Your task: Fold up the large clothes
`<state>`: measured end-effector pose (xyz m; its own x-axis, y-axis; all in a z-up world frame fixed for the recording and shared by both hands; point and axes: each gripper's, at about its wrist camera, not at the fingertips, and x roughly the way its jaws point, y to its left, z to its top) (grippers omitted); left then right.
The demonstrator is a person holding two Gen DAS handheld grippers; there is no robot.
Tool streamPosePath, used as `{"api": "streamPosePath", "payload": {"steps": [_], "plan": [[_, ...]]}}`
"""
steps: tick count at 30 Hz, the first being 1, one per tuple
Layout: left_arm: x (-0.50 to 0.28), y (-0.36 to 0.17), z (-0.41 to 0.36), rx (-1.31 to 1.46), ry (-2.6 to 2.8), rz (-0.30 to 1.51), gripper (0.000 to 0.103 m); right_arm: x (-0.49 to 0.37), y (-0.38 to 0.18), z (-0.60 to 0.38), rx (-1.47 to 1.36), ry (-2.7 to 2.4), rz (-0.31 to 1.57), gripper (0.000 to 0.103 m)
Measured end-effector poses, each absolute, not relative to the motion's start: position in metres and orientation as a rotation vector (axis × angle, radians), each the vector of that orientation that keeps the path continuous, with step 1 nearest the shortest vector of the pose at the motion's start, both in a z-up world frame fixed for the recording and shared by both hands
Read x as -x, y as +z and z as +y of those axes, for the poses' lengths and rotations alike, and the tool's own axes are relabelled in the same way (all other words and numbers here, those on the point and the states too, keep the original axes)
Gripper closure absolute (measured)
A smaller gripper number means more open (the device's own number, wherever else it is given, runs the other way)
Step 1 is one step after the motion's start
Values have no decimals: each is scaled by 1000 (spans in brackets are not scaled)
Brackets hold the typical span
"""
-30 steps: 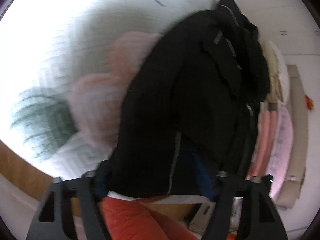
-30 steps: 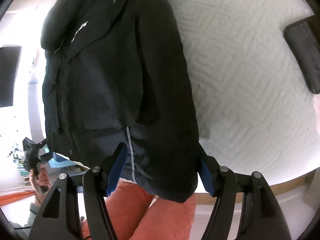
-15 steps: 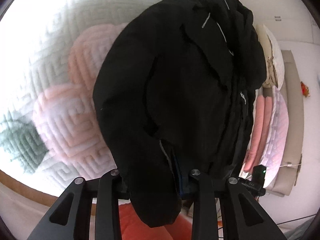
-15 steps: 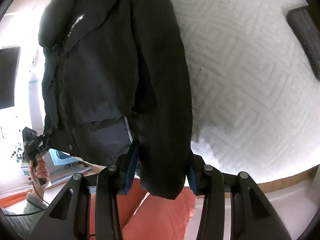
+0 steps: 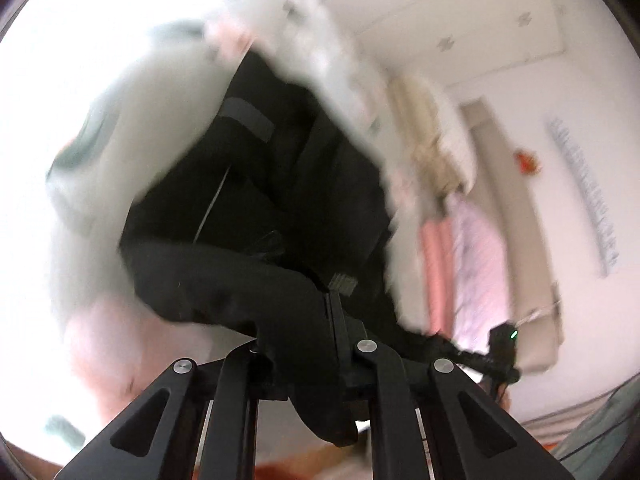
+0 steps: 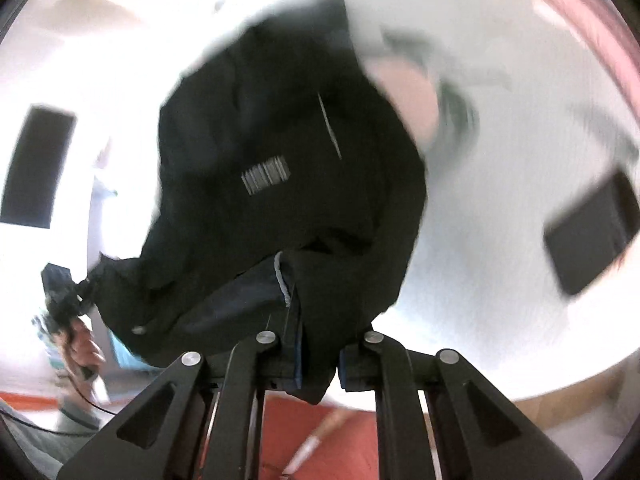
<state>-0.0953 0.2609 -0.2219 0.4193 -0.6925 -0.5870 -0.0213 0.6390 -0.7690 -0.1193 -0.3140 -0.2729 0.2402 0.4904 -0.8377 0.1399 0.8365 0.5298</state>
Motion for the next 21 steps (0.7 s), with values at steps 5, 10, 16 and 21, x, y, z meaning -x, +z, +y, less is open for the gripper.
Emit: {"api": "streamPosePath", "payload": {"steps": [5,10,16,21], "plan": [[3,-189,269,837,-531,974,87,41,-204,-309,-618,340,1168,88],[-89,-195,260,854,-506,954,83,-40,-167,-296,-501,315,1066,88],[-186,-314,230,859,-321,1143,79,-154,-264,-287,-560,152,1168,85],[-209,-362,226,923,-373,1192,79,-198,-353,-280,-567,55,1327,83]]}}
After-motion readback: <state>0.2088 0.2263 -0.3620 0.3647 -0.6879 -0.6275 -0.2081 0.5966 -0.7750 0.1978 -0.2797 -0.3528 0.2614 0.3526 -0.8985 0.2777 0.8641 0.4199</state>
